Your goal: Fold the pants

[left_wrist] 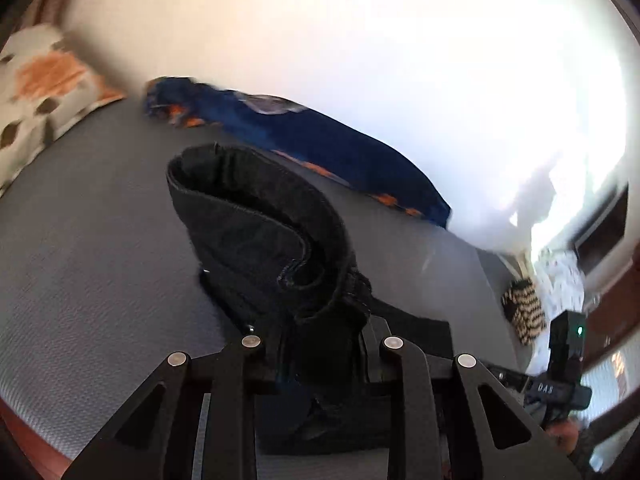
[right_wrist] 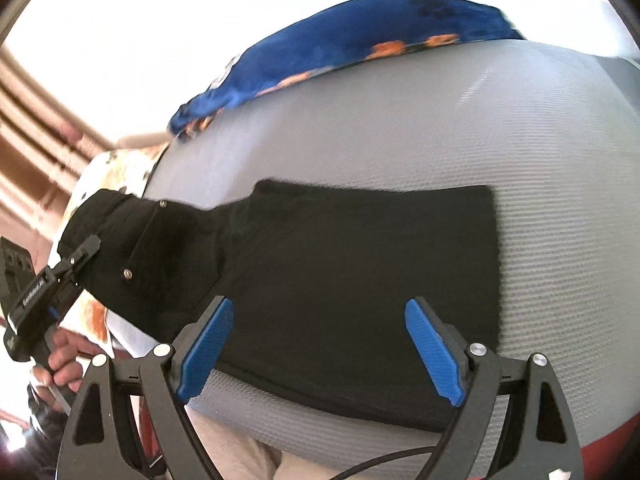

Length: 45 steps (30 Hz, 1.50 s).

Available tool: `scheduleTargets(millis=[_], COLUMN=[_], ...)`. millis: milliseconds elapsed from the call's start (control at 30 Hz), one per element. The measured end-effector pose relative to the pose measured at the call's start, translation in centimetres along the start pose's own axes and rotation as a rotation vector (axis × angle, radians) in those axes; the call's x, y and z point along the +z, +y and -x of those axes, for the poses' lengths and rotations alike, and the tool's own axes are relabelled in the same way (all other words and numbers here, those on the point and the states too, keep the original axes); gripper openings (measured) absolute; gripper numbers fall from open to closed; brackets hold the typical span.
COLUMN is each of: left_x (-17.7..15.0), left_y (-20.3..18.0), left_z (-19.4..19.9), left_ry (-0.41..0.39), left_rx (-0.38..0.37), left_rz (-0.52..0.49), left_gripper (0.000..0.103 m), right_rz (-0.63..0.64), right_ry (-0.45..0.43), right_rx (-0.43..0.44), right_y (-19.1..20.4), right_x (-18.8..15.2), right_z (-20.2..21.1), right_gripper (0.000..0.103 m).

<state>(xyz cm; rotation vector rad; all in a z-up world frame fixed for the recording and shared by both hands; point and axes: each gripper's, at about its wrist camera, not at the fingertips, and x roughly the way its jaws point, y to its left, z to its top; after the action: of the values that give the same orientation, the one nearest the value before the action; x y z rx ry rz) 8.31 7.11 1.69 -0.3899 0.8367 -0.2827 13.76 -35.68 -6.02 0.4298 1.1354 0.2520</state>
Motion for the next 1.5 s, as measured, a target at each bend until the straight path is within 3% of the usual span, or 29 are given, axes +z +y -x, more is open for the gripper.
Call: scheduleTargets(millis=[267, 467, 567, 767, 933, 1067, 1133, 1267, 1500], left_x=[-2.1, -6.5, -9.8, -12.5, -12.9, -11.8, -11.1, -9.1, -6.8], left_y=[-8.9, -14.7, -16.1, -17.4, -18.3, -18.1, -17.6, -14.6, -6.5], left_z=[-5.5, -10.6, -14.0, -15.4, -14.5, -12.2, -10.9, -8.9, -7.6], left_ry=[0.096, 0.237, 0.329, 0.327, 0.321, 0.318, 0.288, 0.225, 0.194], left_rx=[-0.047, -0.093, -0.045, 0.011, -0.012, -0.12, -0.128, -0.059, 0.117], left_rz=[-0.186, -0.322, -0.378, -0.468, -0.512, -0.48, -0.465, -0.403, -0.179], left_gripper=[0.025, 0.025, 0.025, 0.03, 0.047, 0.056, 0.061, 0.063, 0.063], right_rz=[-0.131, -0.186, -0.203, -0.22, -0.209, -0.202, -0.198, -0.183, -0.136], right_ry=[-0.059, -0.061, -0.049, -0.021, 0.004, 0.036, 0.056, 0.102, 0.165], right_rx=[0.024, 0.043, 0.044, 0.065, 0.093, 0.168, 0.193, 0.249, 0.305], right_y=[-6.0, -8.9, -10.1, -11.3, -11.1, -10.9, -10.8, -10.6, -10.2], right_x=[-0.1, -0.2, -0.5, -0.6, -0.3, 0.1, 0.3, 0.8, 2.0], right_z=[3.2, 3.7, 3.2, 2.1, 1.1, -0.1, -0.8, -2.5, -5.6], right_gripper=[0.087, 0.087, 0.087, 0.087, 0.087, 0.087, 0.087, 0.083, 0.073])
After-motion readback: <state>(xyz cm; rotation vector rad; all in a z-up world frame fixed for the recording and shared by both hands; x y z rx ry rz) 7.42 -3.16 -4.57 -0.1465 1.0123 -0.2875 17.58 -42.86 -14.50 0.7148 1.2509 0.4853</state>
